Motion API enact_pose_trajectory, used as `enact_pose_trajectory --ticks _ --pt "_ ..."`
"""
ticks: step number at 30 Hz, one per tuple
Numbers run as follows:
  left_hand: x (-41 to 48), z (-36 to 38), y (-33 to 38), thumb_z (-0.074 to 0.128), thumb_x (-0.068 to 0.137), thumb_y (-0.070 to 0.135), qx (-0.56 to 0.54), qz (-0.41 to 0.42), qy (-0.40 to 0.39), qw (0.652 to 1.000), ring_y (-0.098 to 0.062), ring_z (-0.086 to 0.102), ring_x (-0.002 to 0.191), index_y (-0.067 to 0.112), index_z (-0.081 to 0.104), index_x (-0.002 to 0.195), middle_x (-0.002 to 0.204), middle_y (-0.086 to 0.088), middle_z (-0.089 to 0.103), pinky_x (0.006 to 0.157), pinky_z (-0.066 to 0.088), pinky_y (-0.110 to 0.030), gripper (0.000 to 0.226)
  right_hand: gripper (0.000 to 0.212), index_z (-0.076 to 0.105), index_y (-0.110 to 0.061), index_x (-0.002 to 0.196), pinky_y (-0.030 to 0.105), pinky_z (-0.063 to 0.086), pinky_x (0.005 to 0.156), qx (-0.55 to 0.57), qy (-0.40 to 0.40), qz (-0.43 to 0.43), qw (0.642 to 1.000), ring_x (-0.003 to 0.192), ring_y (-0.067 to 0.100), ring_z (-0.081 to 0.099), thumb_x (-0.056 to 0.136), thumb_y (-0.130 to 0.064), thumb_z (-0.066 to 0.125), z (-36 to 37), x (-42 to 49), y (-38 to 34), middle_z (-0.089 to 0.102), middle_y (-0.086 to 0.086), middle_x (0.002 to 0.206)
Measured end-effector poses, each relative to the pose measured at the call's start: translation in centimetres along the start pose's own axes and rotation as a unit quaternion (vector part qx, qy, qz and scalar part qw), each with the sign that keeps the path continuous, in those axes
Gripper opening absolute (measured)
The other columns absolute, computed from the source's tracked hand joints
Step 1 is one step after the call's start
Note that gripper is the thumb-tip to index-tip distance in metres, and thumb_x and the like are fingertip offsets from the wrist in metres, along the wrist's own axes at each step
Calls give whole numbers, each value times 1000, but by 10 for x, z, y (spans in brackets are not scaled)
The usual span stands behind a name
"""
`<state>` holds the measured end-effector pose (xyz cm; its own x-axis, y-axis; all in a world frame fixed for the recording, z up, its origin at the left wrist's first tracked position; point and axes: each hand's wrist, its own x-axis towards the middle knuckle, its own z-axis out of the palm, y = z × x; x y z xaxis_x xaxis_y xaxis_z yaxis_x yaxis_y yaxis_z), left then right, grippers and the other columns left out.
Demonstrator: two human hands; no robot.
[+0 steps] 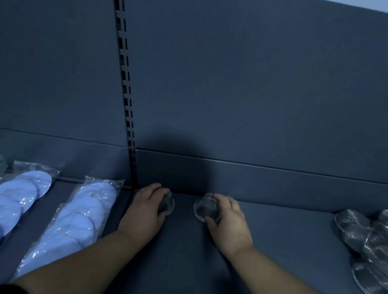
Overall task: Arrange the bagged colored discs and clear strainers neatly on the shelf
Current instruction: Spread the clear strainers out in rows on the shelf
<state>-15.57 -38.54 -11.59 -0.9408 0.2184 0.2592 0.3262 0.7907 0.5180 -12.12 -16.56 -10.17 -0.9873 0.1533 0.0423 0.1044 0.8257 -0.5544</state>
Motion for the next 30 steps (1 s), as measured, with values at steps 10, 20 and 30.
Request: enact_pose_trajectory --ticks 10,20,30 --pt "-33 28 78 67 83 32 22 92 -19 995 -17 37 133 21 48 135 144 1 39 110 26 -25 57 62 35 -35 140 35 39 105 -16 30 4 999 130 15 39 84 -46 60 -31 -34 44 35 -10 144" --pt "-39 99 228 57 89 42 49 148 -61 986 -20 21 142 27 30 146 155 3 20 118 16 -30 65 59 44 -31 136 32 34 109 -51 124 -6 991 130 13 39 82 -49 59 -153 -89 158 43 -11 139" --pt "-58 190 400 62 75 42 -4 194 -87 977 -25 47 128 24 55 130 140 -2 48 105 37 -34 58 48 49 -33 129 35 42 102 -41 193 87 977 122 13 46 85 -48 62 -286 -169 333 48 -12 132"
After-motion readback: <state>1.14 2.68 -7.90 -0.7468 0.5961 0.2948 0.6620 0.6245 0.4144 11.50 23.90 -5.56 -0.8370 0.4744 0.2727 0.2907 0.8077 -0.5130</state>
